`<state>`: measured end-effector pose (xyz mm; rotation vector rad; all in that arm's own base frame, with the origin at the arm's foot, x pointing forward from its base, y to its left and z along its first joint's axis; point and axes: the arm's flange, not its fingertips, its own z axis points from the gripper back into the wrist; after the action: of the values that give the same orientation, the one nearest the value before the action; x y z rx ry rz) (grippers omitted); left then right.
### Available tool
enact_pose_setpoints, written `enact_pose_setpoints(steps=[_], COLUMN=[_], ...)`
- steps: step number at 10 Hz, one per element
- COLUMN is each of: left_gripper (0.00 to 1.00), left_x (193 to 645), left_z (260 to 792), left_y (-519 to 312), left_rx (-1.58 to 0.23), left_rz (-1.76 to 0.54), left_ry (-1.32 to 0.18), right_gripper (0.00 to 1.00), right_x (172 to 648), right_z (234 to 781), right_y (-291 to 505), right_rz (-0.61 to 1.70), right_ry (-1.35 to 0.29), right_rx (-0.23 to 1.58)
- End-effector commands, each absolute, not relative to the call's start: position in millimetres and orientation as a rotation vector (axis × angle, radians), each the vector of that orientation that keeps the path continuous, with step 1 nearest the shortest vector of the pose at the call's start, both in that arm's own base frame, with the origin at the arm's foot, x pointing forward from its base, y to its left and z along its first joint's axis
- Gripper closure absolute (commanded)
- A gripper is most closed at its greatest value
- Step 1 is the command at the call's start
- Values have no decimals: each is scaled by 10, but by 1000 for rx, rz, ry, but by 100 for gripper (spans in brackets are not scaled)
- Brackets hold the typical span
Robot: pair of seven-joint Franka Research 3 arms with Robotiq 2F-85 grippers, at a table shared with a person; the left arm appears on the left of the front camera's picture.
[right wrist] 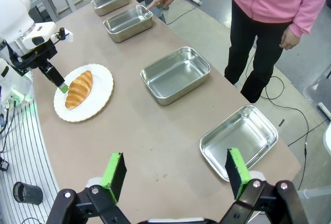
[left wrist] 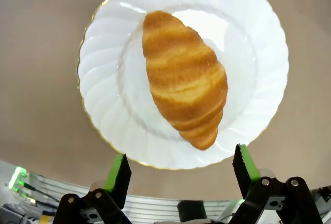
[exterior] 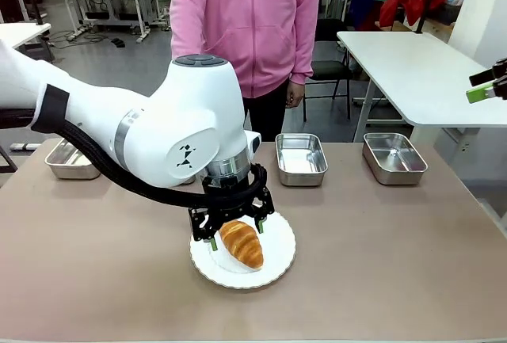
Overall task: Place the bread in the container.
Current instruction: Place the Butter Roll into the Airtight Container indicated by the human.
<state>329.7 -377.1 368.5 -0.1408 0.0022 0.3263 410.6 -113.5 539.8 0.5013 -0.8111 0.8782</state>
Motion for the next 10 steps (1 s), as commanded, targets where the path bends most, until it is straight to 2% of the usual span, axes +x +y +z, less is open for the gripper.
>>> enact_pose_setpoints(steps=[1,7,10], left_gripper=[0,0,0], left_x=[3523,3828,3788], left_z=[3595,3293,3122], left_y=[-3795,-3928,-3956], left_rx=[-174,-105,-68], left_rz=[412,470,471], left_ry=[6,68,103], right_gripper=[0,0,0], right_x=[4105,4105,4105], right_z=[5416,5416,5416], right_y=[-1125,-1125,-1125], right_rz=[883,883,883], right_ry=[-821,-821,-821], right_rx=[507,507,507])
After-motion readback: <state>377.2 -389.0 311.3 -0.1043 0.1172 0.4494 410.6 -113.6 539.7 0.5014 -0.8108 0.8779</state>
